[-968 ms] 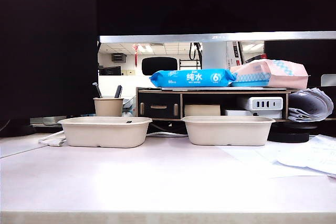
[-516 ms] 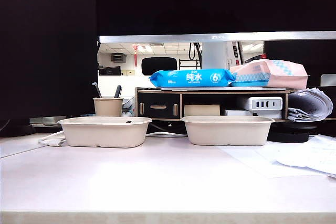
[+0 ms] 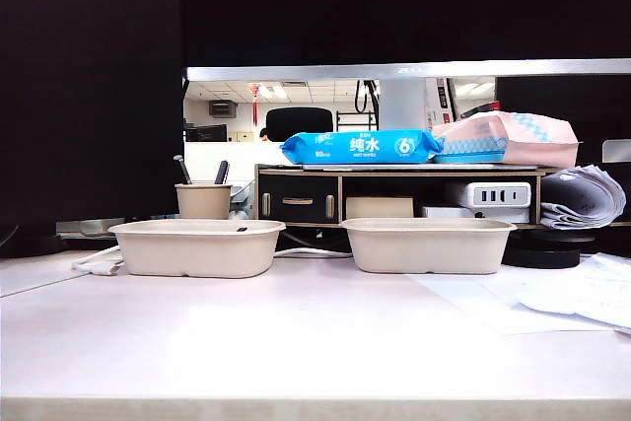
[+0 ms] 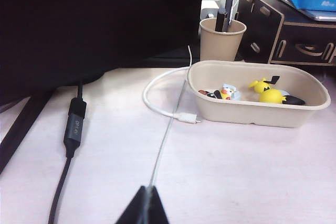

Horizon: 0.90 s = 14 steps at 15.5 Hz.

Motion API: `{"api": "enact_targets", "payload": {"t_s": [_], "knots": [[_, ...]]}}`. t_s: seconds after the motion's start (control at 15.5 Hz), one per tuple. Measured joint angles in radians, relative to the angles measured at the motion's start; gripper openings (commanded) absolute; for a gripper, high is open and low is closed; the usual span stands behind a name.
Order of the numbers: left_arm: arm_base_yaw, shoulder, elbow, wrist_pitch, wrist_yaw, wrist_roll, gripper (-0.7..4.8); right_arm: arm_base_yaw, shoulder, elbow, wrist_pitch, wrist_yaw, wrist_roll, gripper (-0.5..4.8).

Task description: Put the dolls with similar sizes into the same paper box, while dolls with different sizes go into separate paper boxes.

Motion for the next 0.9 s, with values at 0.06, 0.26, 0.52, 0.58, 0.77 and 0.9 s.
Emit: {"api": "enact_targets", "payload": {"t_s": [0.06,0.26,0.52,0.58,0.77,0.9], "knots": [[0.000,0.000,0.000,0.000,0.000,0.000,-0.05,0.000,-0.022,0.000,-0.001,0.000,0.000,-0.05],[0.000,0.000,0.000,0.000,0.000,0.000,-0.05,-0.034,-0.150,0.000,-0.009,0.029,-0.140,-0.05],[0.000,0.000,0.000,0.000,0.000,0.000,-0.05,-0.042,-0.269,-0.041,0.036,0.218,-0.209,-0.05],[0.000,0.000,0.000,0.000,0.000,0.000,-0.05,-0.066,-0.274,-0.109,0.102,0.303,-0.214,-0.05],[0.000,0.000,0.000,0.000,0.000,0.000,-0.05,-0.304,-0.272,-0.508,0.489,0.417,-0.222,-0.05],[0.000,0.000,0.000,0.000,0.000,0.000,-0.05,-0.447,-0.257,-0.691,0.701,0.233,-0.203,-0.05]]}}
